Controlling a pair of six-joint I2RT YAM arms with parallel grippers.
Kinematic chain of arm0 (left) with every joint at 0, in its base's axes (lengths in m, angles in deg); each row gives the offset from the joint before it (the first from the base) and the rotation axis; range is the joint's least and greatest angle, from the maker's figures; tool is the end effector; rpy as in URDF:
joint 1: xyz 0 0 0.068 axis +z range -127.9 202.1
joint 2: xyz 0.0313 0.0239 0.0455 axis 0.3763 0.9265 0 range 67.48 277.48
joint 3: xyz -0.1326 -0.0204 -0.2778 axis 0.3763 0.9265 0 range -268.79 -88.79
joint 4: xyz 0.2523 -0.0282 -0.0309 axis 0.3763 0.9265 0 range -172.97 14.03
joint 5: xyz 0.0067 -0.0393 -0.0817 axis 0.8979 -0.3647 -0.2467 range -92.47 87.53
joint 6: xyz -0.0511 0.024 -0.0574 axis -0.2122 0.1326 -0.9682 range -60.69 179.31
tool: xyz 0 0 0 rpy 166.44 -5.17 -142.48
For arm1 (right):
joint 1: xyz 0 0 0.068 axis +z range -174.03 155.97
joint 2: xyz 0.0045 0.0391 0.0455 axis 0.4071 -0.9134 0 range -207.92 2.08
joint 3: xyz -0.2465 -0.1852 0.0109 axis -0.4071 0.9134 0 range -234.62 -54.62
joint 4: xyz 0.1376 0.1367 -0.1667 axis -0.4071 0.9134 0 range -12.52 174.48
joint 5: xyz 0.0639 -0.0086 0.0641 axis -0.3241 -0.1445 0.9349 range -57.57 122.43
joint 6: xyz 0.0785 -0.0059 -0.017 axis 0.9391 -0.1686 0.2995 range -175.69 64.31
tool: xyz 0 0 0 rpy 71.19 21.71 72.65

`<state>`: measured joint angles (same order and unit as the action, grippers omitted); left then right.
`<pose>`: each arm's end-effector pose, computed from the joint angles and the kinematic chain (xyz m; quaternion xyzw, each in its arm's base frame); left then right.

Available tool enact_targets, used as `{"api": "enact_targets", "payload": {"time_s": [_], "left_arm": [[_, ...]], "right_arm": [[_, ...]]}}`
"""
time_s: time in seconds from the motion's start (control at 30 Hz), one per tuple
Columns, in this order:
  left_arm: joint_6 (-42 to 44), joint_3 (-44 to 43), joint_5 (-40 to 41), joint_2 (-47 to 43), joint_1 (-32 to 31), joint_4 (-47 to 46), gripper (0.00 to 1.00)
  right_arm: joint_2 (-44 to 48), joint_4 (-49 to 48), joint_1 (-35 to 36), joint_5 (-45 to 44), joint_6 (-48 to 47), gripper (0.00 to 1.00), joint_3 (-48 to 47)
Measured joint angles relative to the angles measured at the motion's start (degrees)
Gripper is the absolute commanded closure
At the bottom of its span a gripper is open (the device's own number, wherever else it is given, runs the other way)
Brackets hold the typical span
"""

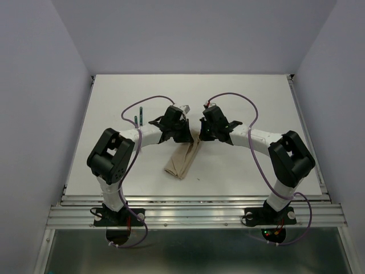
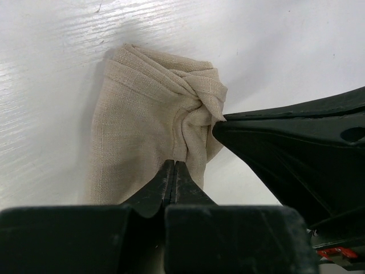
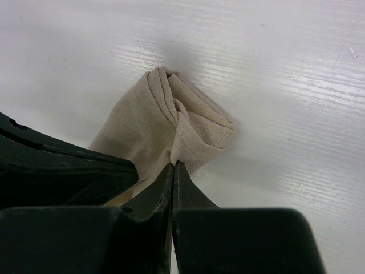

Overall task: Fold the napkin into a case and place the utensils inside
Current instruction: Stuff the top corner of the smaller-rectangle-folded napkin into the folded napkin.

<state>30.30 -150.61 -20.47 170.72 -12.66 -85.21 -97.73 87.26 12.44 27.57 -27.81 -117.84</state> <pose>0.3298 -0.2551 0.2047 0.1118 0.8877 -0.3439 0.2851 0.3234 0.2317 0.2118 -0.0538 0.9261 0.1644 0.3352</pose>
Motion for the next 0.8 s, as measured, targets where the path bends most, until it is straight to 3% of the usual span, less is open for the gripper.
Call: {"api": "enact_targets", "payload": {"time_s": [0.8], "left_arm": [[-3.0, -0.5, -5.4, 6.6, -1.6, -6.8, 1.00]], "right_arm": [[0.0, 0.1, 0.0, 2.2, 0.0, 0.99, 0.0]]}}
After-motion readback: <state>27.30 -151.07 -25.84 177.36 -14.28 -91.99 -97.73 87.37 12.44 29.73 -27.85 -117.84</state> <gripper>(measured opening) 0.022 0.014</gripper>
